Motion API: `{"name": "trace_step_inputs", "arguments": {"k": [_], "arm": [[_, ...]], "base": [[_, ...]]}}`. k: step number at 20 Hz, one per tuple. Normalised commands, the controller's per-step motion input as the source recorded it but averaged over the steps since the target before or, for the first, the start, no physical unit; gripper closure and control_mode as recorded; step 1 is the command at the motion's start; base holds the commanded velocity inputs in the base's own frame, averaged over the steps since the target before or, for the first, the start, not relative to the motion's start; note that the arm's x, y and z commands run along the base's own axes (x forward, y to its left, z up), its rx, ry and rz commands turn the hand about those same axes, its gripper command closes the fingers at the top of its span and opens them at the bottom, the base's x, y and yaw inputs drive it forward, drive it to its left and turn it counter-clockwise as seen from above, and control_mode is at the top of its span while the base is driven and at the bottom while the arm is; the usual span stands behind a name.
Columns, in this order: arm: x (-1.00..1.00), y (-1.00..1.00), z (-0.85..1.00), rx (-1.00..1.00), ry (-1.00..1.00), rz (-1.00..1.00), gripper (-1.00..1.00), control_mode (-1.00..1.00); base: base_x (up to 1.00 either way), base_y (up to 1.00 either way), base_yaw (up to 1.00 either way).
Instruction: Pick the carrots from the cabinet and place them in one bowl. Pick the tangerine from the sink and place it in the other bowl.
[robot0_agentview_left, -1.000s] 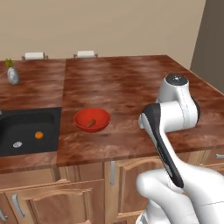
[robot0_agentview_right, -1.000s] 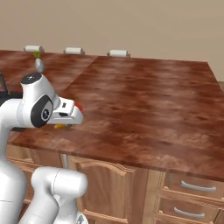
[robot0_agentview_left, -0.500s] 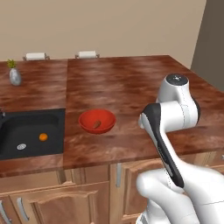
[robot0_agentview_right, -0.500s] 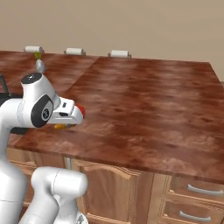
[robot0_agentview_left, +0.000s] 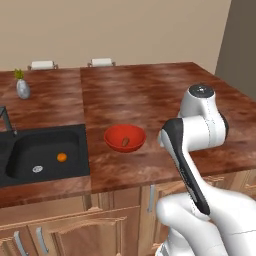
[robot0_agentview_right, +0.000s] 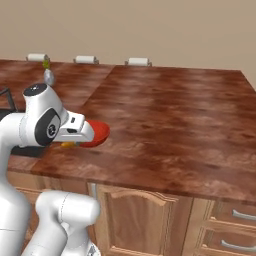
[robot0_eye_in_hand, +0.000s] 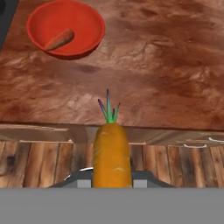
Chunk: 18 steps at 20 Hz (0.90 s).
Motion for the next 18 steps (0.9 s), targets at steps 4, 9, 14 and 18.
{"name": "trace_step_inputs", "arguments": {"k": [4,9,14,18], "arm": [[0.0,0.0,0.0,0.0,0.0,0.0,1.0,1.0],[0.0,0.0,0.0,0.0,0.0,0.0,1.0,1.0],[0.0,0.0,0.0,0.0,0.0,0.0,1.0,1.0],[0.0,0.0,0.0,0.0,0.0,0.0,1.0,1.0]], "base": [[0.13,0.44,-0.11],[0.15,0.43,-0.05],[0.22,0.37,0.0],[0.27,0.35,0.0]]}}
